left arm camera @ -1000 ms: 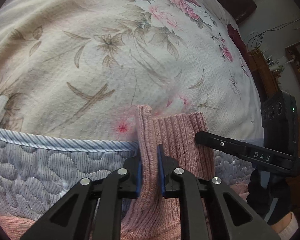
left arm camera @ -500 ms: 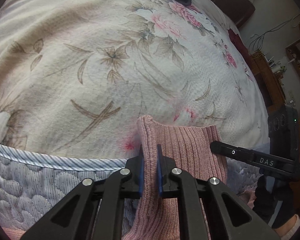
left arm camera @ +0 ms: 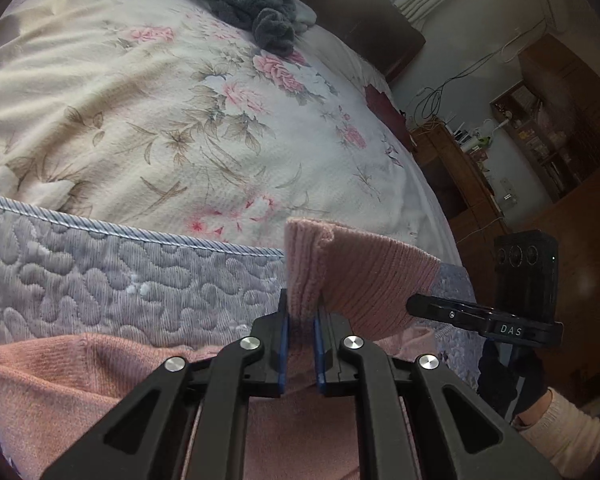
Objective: Fold small clothes
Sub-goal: 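Fold the collar down over the sweater body and open both tools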
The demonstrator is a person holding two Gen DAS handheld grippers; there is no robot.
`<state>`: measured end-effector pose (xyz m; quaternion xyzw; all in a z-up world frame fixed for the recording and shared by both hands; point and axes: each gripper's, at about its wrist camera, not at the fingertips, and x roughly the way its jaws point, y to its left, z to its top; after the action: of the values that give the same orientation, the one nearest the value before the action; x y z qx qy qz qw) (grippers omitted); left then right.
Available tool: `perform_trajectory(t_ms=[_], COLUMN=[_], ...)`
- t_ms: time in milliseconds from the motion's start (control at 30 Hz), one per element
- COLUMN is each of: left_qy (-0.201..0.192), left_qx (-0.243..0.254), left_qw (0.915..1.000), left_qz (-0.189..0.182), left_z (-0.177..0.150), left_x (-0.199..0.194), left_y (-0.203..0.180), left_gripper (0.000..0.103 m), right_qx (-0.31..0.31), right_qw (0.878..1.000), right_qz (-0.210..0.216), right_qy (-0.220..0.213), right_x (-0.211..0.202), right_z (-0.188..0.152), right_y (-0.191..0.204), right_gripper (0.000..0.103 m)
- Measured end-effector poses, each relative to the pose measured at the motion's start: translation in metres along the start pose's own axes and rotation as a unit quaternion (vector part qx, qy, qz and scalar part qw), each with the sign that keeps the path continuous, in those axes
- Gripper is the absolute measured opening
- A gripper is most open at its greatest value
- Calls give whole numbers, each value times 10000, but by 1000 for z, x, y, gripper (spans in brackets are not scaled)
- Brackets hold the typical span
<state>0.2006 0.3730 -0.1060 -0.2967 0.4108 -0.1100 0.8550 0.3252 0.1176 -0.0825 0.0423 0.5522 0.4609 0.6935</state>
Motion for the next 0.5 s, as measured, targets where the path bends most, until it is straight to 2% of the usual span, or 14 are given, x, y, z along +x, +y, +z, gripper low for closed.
perform_trajectory(t_ms=[133, 367, 500], left_qy=[273, 719, 982], left_qx=[265, 198, 198], left_qw=[9993, 9970, 9943], left_qz=[5, 200, 368], left_z=[-37, -91, -116], left_x=[-9, -9, -10], left_y=[-12, 0, 8], left_gripper=[10, 13, 15], right_qx=[-190, -486, -241], right_qw=[9997, 9953, 9936], right_qz=[-104, -455, -464], right_qy=[133, 709, 1003], right_x=[-7, 16, 24], right_z=[-36, -94, -120], right_y=[12, 17, 6], right_gripper=[8, 10, 15])
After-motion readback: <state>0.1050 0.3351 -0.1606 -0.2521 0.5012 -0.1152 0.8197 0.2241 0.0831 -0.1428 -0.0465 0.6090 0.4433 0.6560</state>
